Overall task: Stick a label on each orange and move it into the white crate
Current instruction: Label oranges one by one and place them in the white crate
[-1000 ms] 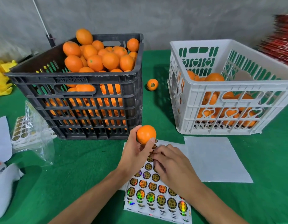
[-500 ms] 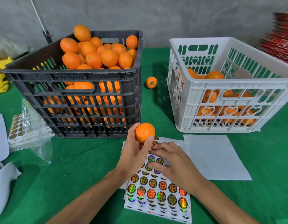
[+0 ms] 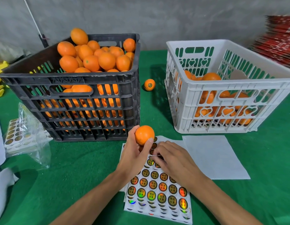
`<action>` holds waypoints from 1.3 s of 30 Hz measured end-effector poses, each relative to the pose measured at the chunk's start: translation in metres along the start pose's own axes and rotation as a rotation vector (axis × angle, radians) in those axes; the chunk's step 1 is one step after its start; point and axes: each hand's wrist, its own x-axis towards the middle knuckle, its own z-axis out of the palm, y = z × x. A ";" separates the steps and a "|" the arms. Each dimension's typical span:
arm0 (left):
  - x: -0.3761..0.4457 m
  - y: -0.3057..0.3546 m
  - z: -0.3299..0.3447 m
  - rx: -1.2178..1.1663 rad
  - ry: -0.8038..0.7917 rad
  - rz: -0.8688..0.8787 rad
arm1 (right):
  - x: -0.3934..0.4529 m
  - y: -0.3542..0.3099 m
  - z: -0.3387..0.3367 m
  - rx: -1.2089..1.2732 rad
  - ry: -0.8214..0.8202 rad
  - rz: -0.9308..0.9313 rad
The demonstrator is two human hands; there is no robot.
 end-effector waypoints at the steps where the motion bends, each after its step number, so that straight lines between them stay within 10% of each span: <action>1: 0.000 0.000 0.000 -0.001 0.000 -0.001 | 0.000 0.000 -0.001 -0.010 0.009 -0.009; 19: 0.000 0.002 -0.001 -0.003 -0.019 0.010 | 0.000 0.004 0.004 0.174 -0.161 0.077; 39: 0.002 0.002 0.000 -0.019 -0.046 0.014 | -0.003 0.008 -0.007 -0.228 0.217 -0.305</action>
